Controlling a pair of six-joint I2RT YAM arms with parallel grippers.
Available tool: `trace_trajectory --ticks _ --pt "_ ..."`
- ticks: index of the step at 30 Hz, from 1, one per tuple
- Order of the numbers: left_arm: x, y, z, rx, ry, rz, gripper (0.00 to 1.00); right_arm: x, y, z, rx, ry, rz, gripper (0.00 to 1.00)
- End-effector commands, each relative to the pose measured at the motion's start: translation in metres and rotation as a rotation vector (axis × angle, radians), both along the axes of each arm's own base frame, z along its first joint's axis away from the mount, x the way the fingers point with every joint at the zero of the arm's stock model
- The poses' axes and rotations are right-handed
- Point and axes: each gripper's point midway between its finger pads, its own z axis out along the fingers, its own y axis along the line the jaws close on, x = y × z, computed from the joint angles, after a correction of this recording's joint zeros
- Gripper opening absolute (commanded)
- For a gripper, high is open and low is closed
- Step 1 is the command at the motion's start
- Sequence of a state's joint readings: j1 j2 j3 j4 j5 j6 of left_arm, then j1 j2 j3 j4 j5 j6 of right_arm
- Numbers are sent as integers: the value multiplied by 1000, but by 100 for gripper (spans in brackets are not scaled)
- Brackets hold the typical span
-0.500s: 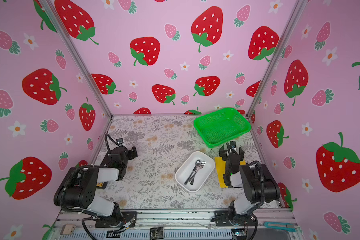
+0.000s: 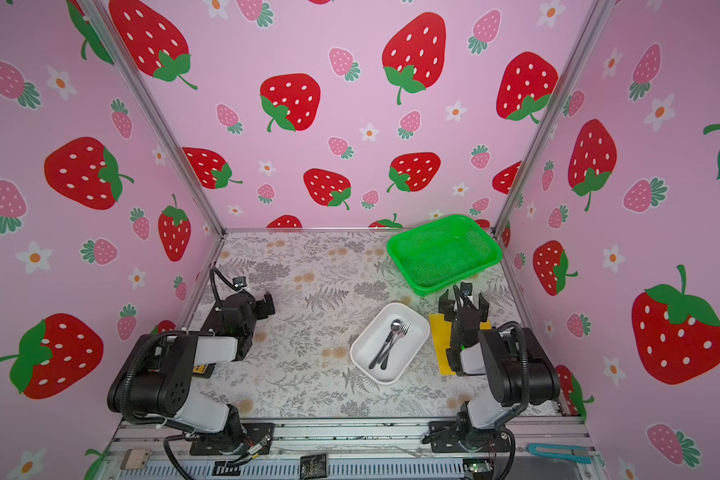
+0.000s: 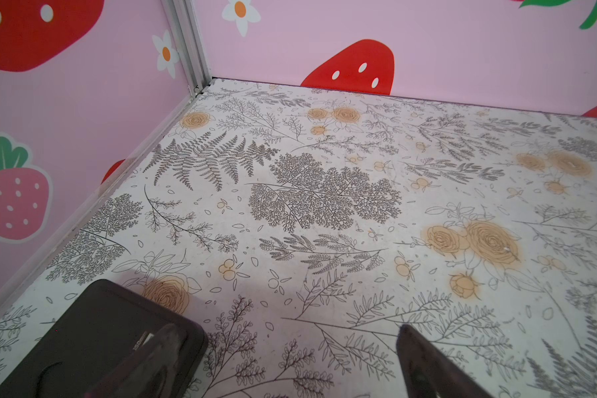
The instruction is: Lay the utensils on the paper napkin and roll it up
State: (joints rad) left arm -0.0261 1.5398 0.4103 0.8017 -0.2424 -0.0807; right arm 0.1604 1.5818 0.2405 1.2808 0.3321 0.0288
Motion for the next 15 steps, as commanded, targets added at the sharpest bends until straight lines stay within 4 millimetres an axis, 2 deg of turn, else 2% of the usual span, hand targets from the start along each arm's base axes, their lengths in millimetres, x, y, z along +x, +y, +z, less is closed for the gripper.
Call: trace_trajectory --ticks 1,12,15 --pt "7 0 6 7 -14 -6 99 3 -2 8 10 -28 -8 100" --pt "7 0 7 6 -17 -6 99 2 -2 8 9 -28 -7 100" --pt "5 -3 12 3 -29 -24 99 -1 0 11 6 -44 6 100"
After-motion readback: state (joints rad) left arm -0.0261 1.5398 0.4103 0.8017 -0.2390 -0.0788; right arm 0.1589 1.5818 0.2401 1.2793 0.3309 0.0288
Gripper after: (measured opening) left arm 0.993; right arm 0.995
